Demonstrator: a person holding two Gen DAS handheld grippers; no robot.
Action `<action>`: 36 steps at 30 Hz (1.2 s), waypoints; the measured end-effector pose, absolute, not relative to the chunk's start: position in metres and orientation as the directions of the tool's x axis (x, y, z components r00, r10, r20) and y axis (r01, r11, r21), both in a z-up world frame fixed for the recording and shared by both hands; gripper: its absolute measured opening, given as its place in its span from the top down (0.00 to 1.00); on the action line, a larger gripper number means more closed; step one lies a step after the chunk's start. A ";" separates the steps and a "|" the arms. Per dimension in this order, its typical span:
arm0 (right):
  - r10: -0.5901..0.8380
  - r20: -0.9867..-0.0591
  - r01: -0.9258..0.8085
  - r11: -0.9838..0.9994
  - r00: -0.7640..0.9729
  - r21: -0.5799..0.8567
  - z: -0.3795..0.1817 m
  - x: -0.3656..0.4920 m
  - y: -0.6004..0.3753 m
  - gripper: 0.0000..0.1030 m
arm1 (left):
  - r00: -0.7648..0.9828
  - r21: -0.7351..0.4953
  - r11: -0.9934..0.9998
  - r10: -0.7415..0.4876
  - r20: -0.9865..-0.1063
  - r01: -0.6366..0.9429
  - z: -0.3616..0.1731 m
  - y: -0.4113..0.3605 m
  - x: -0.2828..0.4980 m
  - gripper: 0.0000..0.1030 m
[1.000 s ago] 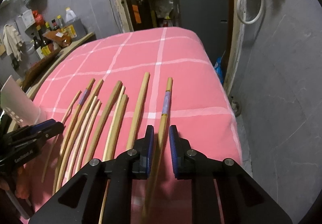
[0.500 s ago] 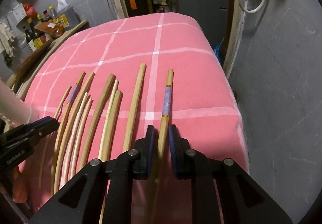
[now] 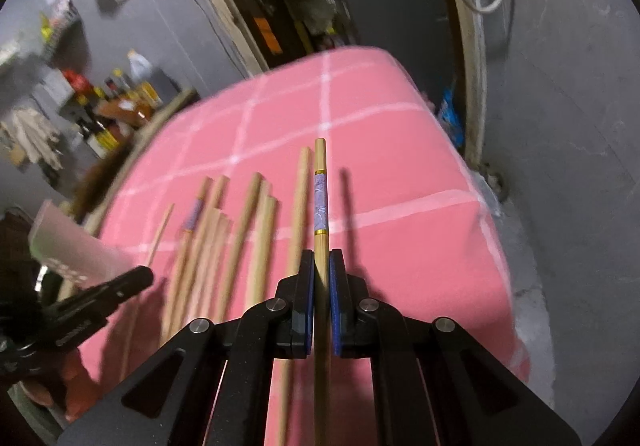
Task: Organize utensils
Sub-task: 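Grasp a purple-banded chopstick with the left and right grippers, then lift the chopsticks and carry them over the white caddy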
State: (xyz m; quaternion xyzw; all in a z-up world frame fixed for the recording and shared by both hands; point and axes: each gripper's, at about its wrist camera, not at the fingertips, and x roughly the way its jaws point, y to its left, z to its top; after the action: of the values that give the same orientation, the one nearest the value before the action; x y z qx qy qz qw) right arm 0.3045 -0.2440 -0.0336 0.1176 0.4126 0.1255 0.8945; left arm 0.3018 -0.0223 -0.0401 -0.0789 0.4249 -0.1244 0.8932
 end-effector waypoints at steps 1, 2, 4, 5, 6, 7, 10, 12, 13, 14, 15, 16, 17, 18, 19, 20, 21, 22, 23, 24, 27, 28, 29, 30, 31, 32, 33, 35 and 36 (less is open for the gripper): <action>0.333 -0.682 -0.142 0.936 0.651 0.322 -0.030 0.298 -0.243 0.95 | 0.629 -0.245 0.956 -0.291 -0.721 0.161 -0.036 -0.022 0.297 0.97; 0.342 -0.658 -0.154 0.932 0.671 0.328 -0.027 0.293 -0.241 0.95 | 0.651 -0.245 0.955 -0.294 -0.700 0.167 -0.032 -0.022 0.290 0.97; 0.367 -0.602 -0.183 0.920 0.709 0.345 -0.020 0.280 -0.237 0.95 | 0.695 -0.247 0.952 -0.301 -0.653 0.180 -0.024 -0.021 0.278 0.97; 0.378 -0.571 -0.199 0.915 0.729 0.352 -0.016 0.275 -0.235 0.95 | 0.712 -0.250 0.950 -0.305 -0.632 0.184 -0.021 -0.022 0.275 0.97; 0.385 -0.539 -0.213 0.910 0.749 0.355 -0.013 0.269 -0.232 0.95 | 0.734 -0.257 0.948 -0.311 -0.604 0.190 -0.016 -0.020 0.269 0.97; 0.403 -0.501 -0.232 0.900 0.766 0.369 -0.009 0.264 -0.229 0.95 | 0.757 -0.266 0.944 -0.318 -0.571 0.196 -0.011 -0.018 0.264 0.97; 0.449 -0.392 -0.294 0.871 0.803 0.394 0.003 0.252 -0.216 0.95 | 0.816 -0.281 0.940 -0.313 -0.486 0.193 0.005 -0.009 0.251 0.97; 0.473 -0.323 -0.342 0.856 0.820 0.387 0.013 0.247 -0.205 0.95 | 0.844 -0.295 0.937 -0.307 -0.439 0.187 0.016 0.001 0.243 0.97; 0.482 -0.292 -0.363 0.851 0.826 0.379 0.018 0.246 -0.197 0.95 | 0.856 -0.299 0.936 -0.302 -0.419 0.184 0.022 0.007 0.239 0.97; 0.495 -0.261 -0.385 0.843 0.829 0.374 0.024 0.246 -0.190 0.95 | 0.870 -0.301 0.936 -0.296 -0.395 0.182 0.029 0.015 0.236 0.97; 0.511 -0.230 -0.411 0.833 0.828 0.371 0.030 0.247 -0.182 0.95 | 0.883 -0.301 0.937 -0.287 -0.373 0.177 0.036 0.022 0.234 0.97; 0.527 -0.201 -0.435 0.822 0.826 0.367 0.037 0.248 -0.173 0.95 | 0.894 -0.301 0.939 -0.274 -0.355 0.168 0.042 0.030 0.231 0.97; 0.538 -0.181 -0.451 0.814 0.823 0.366 0.042 0.248 -0.167 0.95 | 0.903 -0.304 0.939 -0.262 -0.341 0.158 0.049 0.038 0.228 0.97; 0.555 -0.157 -0.474 0.802 0.817 0.364 0.048 0.251 -0.157 0.95 | 0.912 -0.309 0.940 -0.247 -0.326 0.144 0.057 0.048 0.227 0.97; 0.574 -0.132 -0.500 0.787 0.808 0.362 0.054 0.254 -0.145 0.95 | 0.922 -0.314 0.941 -0.229 -0.313 0.127 0.062 0.059 0.225 0.97; 0.592 -0.109 -0.523 0.773 0.799 0.359 0.059 0.258 -0.133 0.95 | 0.929 -0.317 0.942 -0.214 -0.303 0.113 0.067 0.067 0.224 0.97; 0.608 -0.087 -0.544 0.758 0.789 0.359 0.064 0.262 -0.123 0.95 | 0.937 -0.320 0.943 -0.194 -0.291 0.095 0.072 0.079 0.224 0.97; 0.623 -0.067 -0.564 0.743 0.779 0.360 0.067 0.266 -0.112 0.95 | 0.944 -0.323 0.943 -0.173 -0.280 0.078 0.075 0.089 0.224 0.97; 0.638 -0.047 -0.581 0.728 0.769 0.364 0.073 0.269 -0.102 0.95 | 0.953 -0.330 0.942 -0.149 -0.265 0.056 0.078 0.103 0.223 0.97; 0.649 -0.030 -0.594 0.714 0.760 0.370 0.077 0.270 -0.094 0.95 | 0.958 -0.340 0.940 -0.132 -0.253 0.040 0.080 0.117 0.222 0.97; 0.692 0.022 -0.645 0.661 0.722 0.384 0.090 0.281 -0.067 0.95 | 0.975 -0.366 0.930 -0.065 -0.211 -0.017 0.090 0.157 0.225 0.97; 0.699 0.037 -0.657 0.651 0.714 0.380 0.095 0.282 -0.059 0.95 | 0.979 -0.371 0.928 -0.046 -0.198 -0.031 0.092 0.169 0.228 0.97; 0.705 0.060 -0.671 0.640 0.706 0.374 0.099 0.286 -0.050 0.95 | 0.983 -0.380 0.924 -0.024 -0.183 -0.048 0.095 0.181 0.230 0.97; 0.714 0.083 -0.686 0.625 0.695 0.371 0.102 0.288 -0.044 0.95 | 0.986 -0.393 0.918 -0.008 -0.169 -0.060 0.098 0.193 0.233 0.97; 0.719 0.105 -0.698 0.613 0.687 0.370 0.105 0.289 -0.041 0.95 | 0.988 -0.406 0.911 0.008 -0.155 -0.071 0.100 0.205 0.234 0.97; 0.719 0.123 -0.704 0.606 0.684 0.371 0.107 0.291 -0.037 0.95 | 0.989 -0.417 0.905 0.027 -0.143 -0.085 0.101 0.215 0.237 0.97; 0.720 0.141 -0.711 0.597 0.679 0.371 0.108 0.294 -0.035 0.95 | 0.990 -0.426 0.899 0.044 -0.132 -0.097 0.102 0.225 0.239 0.97; 0.715 0.172 -0.718 0.591 0.677 0.368 0.109 0.298 -0.029 0.95 | 0.991 -0.444 0.889 0.064 -0.115 -0.109 0.101 0.238 0.244 0.97; 0.711 0.190 -0.721 0.588 0.677 0.367 0.107 0.300 -0.030 0.95 | 0.991 -0.453 0.884 0.077 -0.107 -0.117 0.100 0.244 0.246 0.97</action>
State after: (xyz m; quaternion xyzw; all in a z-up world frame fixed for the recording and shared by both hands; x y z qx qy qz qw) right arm 0.2999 -0.0296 0.1066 0.2112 -0.0113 0.4017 0.8910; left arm 0.2459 0.2442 0.1001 -0.2361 0.0429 0.0500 0.9695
